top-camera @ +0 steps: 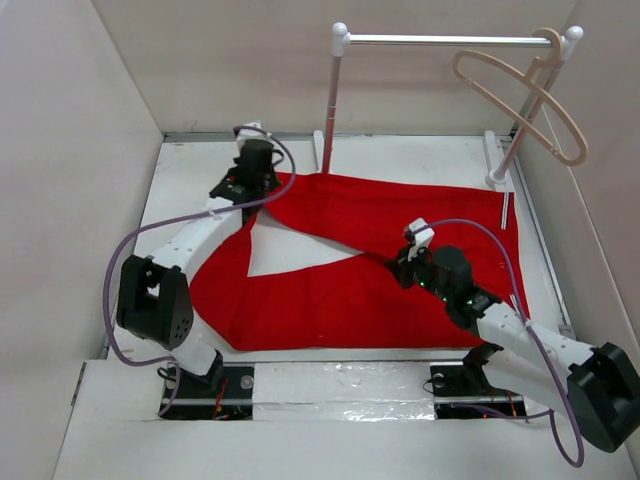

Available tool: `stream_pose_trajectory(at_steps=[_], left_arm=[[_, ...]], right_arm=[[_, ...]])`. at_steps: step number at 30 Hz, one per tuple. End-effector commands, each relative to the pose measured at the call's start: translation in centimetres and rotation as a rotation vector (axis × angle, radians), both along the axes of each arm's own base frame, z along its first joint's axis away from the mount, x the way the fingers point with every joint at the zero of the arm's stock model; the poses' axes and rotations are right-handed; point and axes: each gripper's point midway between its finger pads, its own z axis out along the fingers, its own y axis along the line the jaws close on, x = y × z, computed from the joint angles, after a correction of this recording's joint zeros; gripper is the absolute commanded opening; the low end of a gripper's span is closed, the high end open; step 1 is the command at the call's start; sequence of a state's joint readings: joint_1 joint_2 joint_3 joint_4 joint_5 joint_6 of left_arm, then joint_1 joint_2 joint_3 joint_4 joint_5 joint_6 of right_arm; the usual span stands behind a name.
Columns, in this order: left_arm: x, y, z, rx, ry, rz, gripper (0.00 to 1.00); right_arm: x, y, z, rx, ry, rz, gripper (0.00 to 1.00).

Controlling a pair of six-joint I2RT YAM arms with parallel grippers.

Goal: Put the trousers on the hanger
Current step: Flatten out the trousers at the center of the board.

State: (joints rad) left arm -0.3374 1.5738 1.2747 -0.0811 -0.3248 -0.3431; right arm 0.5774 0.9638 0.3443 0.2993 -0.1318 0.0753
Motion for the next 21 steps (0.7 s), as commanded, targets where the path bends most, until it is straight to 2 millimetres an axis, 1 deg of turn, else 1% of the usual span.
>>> stream_pose_trajectory(at_steps=[1,2,3,4,5,6,7,8,9,10,11,12,13,14,15,17,18,19,20,21], left_arm=[[-4.0,-0.9,-1.7,0.058,0.080,0.045,0.00],[-5.3,-1.1,-3.2,0.053,0.099,0.056,0.00],[-5.9,-1.3,-3.1,0.045,0.085,0.056,0.00],[-6.2,-1.3,-4.0,0.037,0.097,0.058,0.10],[-6.8,-1.0,-5.7,0.038,0.130,0.072,0.20],[-6.9,-0.5,-7.0,0.066,0.159,0.097,0.28],[-7.0,-0.3,-7.9,0.085,0.181,0.111,0.39],[-7.1,-0.2,-8.5,0.110,0.198,0.120,0.42],[-7.0,0.1,-9.7,0.143,0.221,0.136,0.42],[-6.8,0.8,-9.8,0.178,0.211,0.170,0.44],[-6.4,1.0,-9.8,0.189,0.206,0.184,0.44],[-6.2,1.4,-10.5,0.219,0.217,0.206,0.44],[-6.0,1.6,-10.5,0.236,0.214,0.220,0.44],[-5.6,1.9,-10.3,0.252,0.207,0.242,0.44],[-5.4,2.5,-10.5,0.287,0.202,0.277,0.44],[-4.8,2.9,-10.3,0.323,0.186,0.295,0.44],[-4.6,2.9,-11.2,0.347,0.202,0.292,0.43],[-4.1,4.2,-11.5,0.361,0.215,0.325,0.41],[-3.6,4.5,-11.4,0.365,0.221,0.337,0.37],[-3.3,4.9,-12.3,0.385,0.245,0.338,0.31]], right_arm=[[0.2,0.3,2.8,0.050,-0.084,0.000,0.01],[0.2,0.2,3.0,0.054,-0.092,-0.004,0.02],[0.2,0.2,3.4,0.065,-0.102,-0.003,0.03],[0.1,0.2,3.5,0.067,-0.104,-0.001,0.05],[0.0,0.3,3.6,0.068,-0.106,0.009,0.06],[-0.1,0.3,3.6,0.066,-0.103,0.011,0.07],[0.0,0.3,3.5,0.067,-0.102,0.010,0.11],[-0.1,0.5,3.6,0.071,-0.101,0.017,0.12],[-0.1,0.6,3.6,0.069,-0.099,0.022,0.14],[-0.2,0.7,3.6,0.069,-0.098,0.033,0.20],[-0.3,0.9,3.7,0.070,-0.097,0.047,0.22],[-0.3,0.9,3.8,0.070,-0.099,0.049,0.24],[-0.4,0.9,3.7,0.069,-0.099,0.049,0.29],[-0.3,0.9,3.6,0.067,-0.098,0.048,0.30],[-0.3,0.9,3.7,0.067,-0.100,0.050,0.31],[-0.6,1.2,3.7,0.067,-0.097,0.067,0.32],[-0.6,1.2,3.7,0.066,-0.096,0.065,0.33],[-0.6,1.2,3.7,0.065,-0.096,0.062,0.33],[-0.5,1.0,3.6,0.061,-0.098,0.052,0.33],[-0.4,1.0,3.6,0.060,-0.098,0.051,0.33]])
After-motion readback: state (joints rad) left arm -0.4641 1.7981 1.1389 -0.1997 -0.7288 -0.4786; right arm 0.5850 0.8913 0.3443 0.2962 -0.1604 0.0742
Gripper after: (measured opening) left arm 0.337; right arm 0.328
